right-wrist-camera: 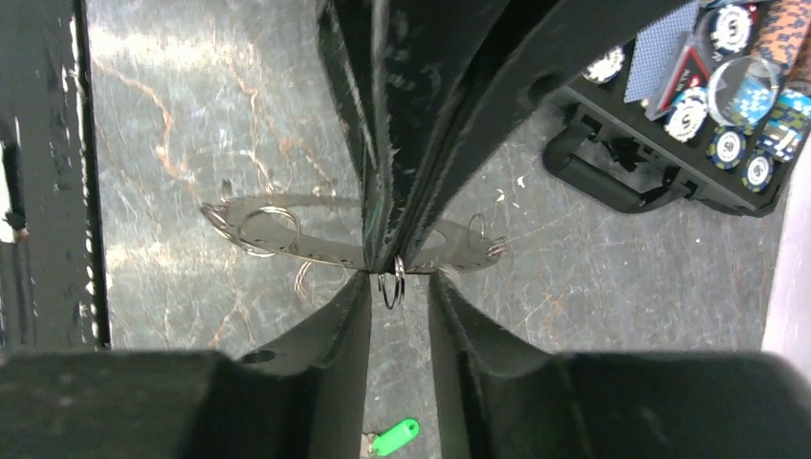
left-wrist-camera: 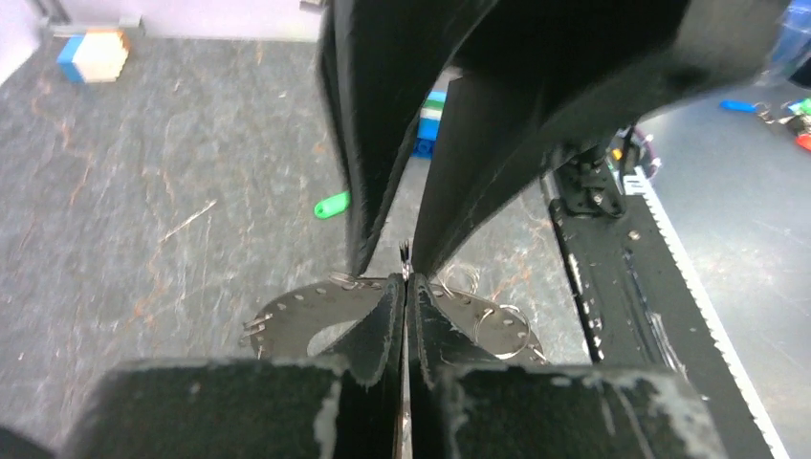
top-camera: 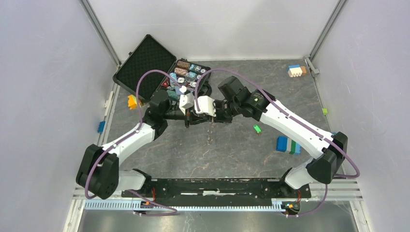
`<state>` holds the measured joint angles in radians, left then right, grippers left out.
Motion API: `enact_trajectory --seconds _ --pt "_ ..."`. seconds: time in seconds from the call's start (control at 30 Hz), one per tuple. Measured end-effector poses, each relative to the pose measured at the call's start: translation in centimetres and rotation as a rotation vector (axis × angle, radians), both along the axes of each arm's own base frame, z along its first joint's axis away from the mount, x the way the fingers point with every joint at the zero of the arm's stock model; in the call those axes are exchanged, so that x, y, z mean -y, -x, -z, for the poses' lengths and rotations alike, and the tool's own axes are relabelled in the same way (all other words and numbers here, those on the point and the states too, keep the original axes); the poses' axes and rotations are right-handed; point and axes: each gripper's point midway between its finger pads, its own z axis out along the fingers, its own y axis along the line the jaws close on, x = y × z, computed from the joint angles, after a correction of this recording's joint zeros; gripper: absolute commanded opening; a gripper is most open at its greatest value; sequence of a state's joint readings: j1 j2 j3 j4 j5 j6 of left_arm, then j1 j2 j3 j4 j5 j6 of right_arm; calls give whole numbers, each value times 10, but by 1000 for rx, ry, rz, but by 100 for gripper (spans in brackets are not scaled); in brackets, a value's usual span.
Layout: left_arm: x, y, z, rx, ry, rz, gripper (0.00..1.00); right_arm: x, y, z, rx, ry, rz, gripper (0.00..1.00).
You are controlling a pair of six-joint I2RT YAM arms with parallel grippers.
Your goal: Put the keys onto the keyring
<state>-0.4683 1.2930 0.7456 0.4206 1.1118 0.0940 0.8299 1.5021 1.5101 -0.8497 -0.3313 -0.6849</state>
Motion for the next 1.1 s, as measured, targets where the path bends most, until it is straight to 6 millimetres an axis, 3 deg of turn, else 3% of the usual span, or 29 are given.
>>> enact_trajectory --seconds 0.07,0.13,0.3,0.63,0.73,0.97,1.1 --pt "0 6 -6 14 34 32 2 2 4 8 -16 17 -11 60" --pt "1 10 -16 50 65 68 2 4 8 15 -26 33 -27 67" --pt "-1 25 -35 138 115 154 2 11 17 20 -42 38 -58 68" --pt "-10 58 -32 176 118 331 2 36 32 -45 120 -127 -148 68" --pt "-15 70 -31 188 119 384 2 42 41 -53 154 -154 -188 68" --pt "-26 93 -31 257 128 436 2 41 68 -18 62 -167 -314 63" --pt "-29 101 -39 301 138 445 2 37 80 -8 12 -188 -376 58"
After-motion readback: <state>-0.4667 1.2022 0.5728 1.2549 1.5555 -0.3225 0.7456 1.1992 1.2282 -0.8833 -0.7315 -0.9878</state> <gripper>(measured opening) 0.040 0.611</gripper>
